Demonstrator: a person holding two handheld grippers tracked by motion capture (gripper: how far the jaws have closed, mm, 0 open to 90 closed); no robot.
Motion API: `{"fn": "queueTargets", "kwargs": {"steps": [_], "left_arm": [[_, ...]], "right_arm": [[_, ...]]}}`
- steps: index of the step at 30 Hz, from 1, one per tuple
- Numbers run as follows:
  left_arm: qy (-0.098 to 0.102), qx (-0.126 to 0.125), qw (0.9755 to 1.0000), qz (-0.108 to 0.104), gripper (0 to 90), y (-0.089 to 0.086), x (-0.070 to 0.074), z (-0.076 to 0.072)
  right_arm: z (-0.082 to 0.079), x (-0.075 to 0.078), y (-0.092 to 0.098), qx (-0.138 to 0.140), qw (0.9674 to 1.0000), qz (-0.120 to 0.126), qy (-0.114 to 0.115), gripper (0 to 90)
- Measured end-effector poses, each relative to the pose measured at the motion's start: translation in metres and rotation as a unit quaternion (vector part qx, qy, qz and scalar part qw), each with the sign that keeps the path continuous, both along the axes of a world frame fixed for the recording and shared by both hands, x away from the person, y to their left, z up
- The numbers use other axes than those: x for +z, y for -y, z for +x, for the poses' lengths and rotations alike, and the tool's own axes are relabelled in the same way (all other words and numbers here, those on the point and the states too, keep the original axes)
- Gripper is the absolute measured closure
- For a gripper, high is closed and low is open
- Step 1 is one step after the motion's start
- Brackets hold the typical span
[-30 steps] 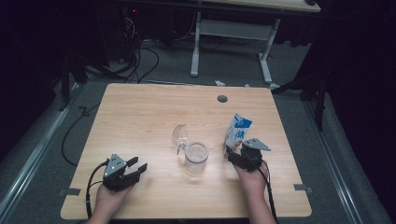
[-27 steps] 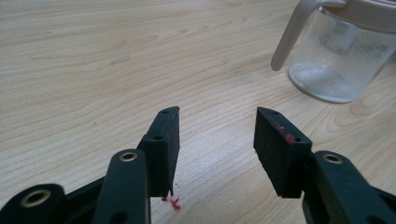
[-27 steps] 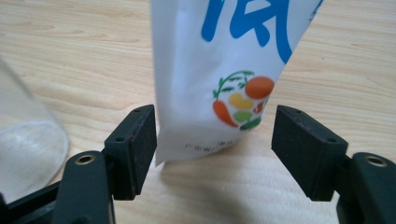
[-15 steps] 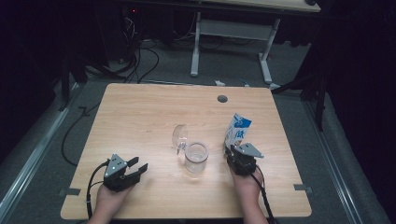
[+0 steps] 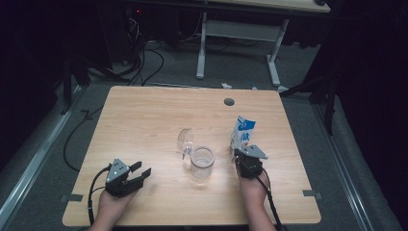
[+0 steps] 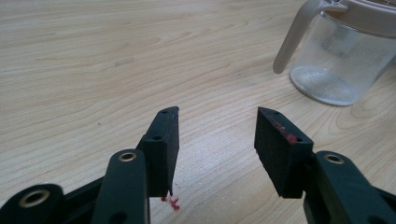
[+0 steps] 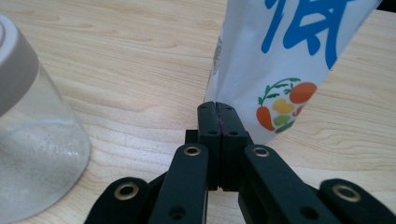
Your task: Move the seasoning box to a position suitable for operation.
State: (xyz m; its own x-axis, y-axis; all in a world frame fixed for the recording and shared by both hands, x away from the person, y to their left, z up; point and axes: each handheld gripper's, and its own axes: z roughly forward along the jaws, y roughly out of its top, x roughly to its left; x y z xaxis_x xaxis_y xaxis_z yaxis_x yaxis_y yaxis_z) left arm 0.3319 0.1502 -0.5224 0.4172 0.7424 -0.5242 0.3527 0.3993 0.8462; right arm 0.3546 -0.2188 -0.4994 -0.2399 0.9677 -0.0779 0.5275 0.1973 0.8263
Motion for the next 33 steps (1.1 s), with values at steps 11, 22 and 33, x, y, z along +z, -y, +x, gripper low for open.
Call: {"fn": "queueTargets", "kwargs": {"steps": [11,22,33], "left_arm": [[0.0,0.0,1.0,0.001,50.6,0.002,-0.001,0.0],[-0.002,-0.002,1.0,0.004,50.5,0.002,-0.002,0.001],[-0.003,0.001,1.0,-0.002,50.6,0.001,-0.002,0.001]], "right_arm": [[-0.008,0.0,0.016,0.002,0.9999,0.001,0.012,90.0],[-0.009,0.001,0.022,0.004,0.9999,-0.001,0.014,89.9],[-0.006,0.004,0.026,-0.015,0.9993,0.024,0.025,49.7]]}}
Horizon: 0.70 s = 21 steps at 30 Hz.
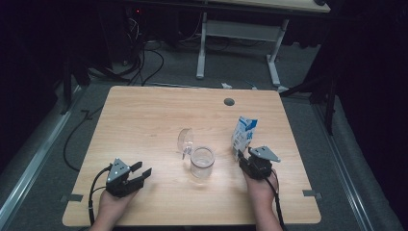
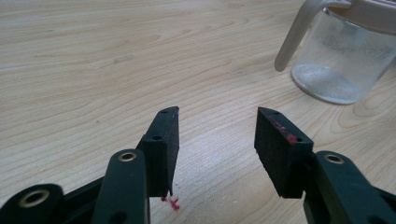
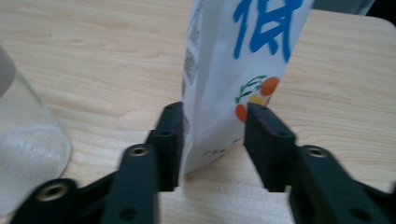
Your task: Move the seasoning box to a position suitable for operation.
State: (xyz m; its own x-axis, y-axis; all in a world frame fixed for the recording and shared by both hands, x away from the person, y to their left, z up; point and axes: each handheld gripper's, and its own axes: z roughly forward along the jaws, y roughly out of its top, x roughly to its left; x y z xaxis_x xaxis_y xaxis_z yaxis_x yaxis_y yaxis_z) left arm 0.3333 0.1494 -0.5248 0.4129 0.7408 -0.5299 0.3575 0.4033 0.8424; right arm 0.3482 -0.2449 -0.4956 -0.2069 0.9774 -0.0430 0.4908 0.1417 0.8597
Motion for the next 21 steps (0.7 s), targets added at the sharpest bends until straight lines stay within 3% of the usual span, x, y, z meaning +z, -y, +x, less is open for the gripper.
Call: {"fn": "queueTargets", "kwargs": {"steps": [1,5,8,16,21], "left_arm": [[-0.001,0.0,1.0,0.0,50.5,0.0,0.0,0.0],[0.002,0.0,1.0,0.001,50.5,0.0,0.0,0.0],[0.002,0.002,1.0,-0.001,50.5,-0.001,0.001,0.0],[0.002,0.004,1.0,-0.003,50.5,-0.004,0.002,0.0],[0.004,0.004,1.0,-0.003,50.5,-0.004,0.002,0.0]], "right_arm": [[0.002,0.001,0.001,-0.008,1.0,0.005,-0.002,43.2],[0.011,0.004,0.001,-0.023,0.9996,0.019,-0.003,30.5],[0.019,0.006,0.0,-0.025,0.9994,0.022,-0.008,30.8],[0.031,0.005,0.001,-0.03,0.9986,0.042,-0.012,51.1],[0.029,0.007,0.003,-0.02,0.9992,0.033,-0.007,67.2]]}}
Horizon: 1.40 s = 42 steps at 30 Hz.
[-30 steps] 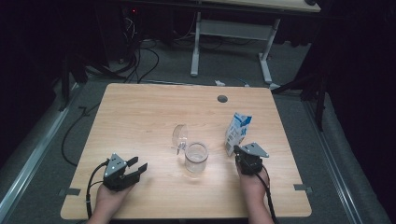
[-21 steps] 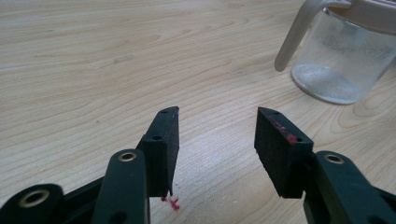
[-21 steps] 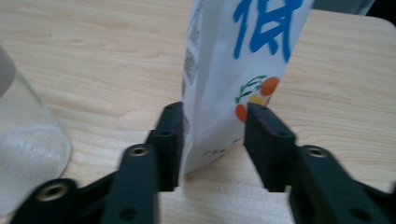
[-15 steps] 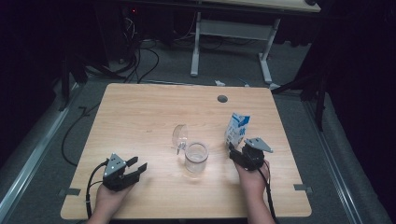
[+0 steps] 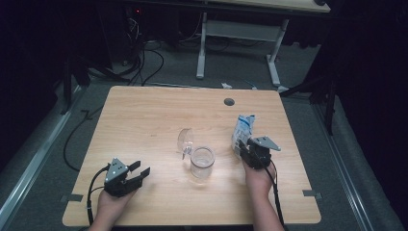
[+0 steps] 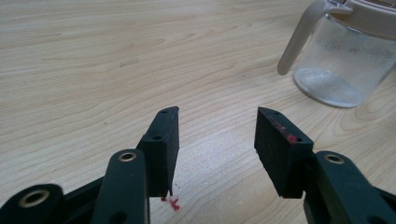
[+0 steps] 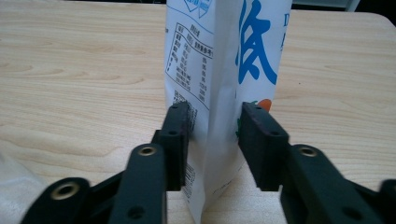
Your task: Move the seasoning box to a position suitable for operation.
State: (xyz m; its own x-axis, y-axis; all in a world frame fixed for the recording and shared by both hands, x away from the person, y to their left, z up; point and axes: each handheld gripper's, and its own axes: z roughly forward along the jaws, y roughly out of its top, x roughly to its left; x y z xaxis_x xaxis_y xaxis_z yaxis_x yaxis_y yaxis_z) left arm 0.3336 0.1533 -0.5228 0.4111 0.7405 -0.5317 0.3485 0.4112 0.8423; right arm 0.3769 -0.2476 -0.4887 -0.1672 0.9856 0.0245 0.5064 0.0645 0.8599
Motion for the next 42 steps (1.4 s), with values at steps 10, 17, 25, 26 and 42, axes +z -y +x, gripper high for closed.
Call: {"fn": "queueTargets", "kwargs": {"steps": [10,17,25,26,42], "left_arm": [[0.001,-0.002,1.0,0.004,50.5,0.001,-0.001,0.0],[0.0,-0.001,1.0,0.005,50.5,0.001,-0.002,0.001],[0.0,-0.003,1.0,0.007,50.2,0.003,-0.002,0.0],[0.0,-0.003,1.0,0.007,50.2,0.003,-0.002,0.0],[-0.004,-0.004,1.0,0.006,49.3,0.003,-0.003,0.001]], "right_arm": [[-0.004,0.004,0.003,0.031,0.9994,-0.015,0.008,85.4],[-0.015,0.003,0.005,0.049,0.9986,-0.018,0.013,86.1],[-0.022,0.004,0.014,0.043,0.9989,-0.003,0.017,78.3],[-0.022,0.004,0.014,0.042,0.999,0.0,0.015,74.6],[-0.011,0.012,0.005,0.003,1.0,0.004,0.003,50.6]]}}
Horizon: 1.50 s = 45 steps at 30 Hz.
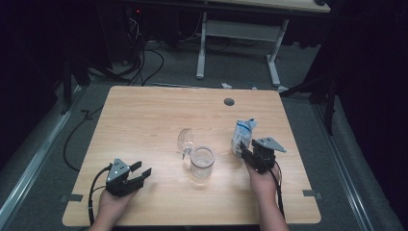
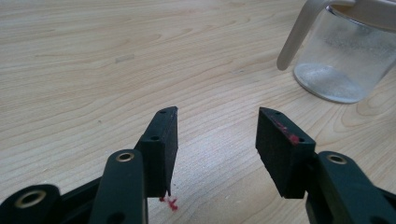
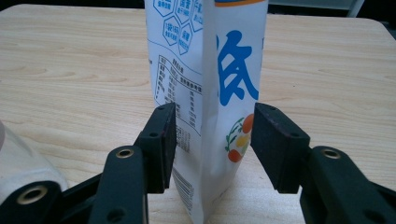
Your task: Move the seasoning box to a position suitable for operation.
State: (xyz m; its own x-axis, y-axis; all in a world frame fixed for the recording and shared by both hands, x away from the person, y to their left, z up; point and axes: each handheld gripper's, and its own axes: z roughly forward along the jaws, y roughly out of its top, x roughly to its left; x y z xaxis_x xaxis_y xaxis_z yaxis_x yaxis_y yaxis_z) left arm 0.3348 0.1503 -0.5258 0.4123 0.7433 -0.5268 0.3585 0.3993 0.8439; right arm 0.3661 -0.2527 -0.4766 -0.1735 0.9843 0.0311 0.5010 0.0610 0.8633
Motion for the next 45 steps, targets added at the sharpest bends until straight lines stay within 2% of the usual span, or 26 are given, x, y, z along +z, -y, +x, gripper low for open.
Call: {"fn": "queueTargets", "kwargs": {"steps": [5,11,25,37,45], "left_arm": [[0.0,0.0,1.0,0.0,49.2,-0.0002,0.0002,0.0001],[0.001,0.0,1.0,0.001,49.1,-0.0002,0.0004,-0.0003],[-0.001,0.002,1.0,0.002,48.5,0.0011,0.0004,-0.0013],[0.002,0.003,1.0,-0.004,48.5,-0.0036,0.0022,0.0003],[0.0,0.001,1.0,-0.002,48.5,-0.0015,0.0017,-0.0001]], "right_arm": [[0.0021,-0.0013,-0.0036,0.001,0.9999,-0.013,0.001,49.9],[0.0029,0.0001,-0.0041,0.007,0.9999,-0.007,0.006,47.4],[0.005,-0.0015,-0.0075,0.014,0.9997,-0.013,0.012,56.4],[0.0046,-0.0023,-0.0067,0.007,0.9996,-0.021,0.018,75.3],[0.0037,-0.0023,-0.0026,0.02,0.9994,-0.02,0.02,83.8]]}}
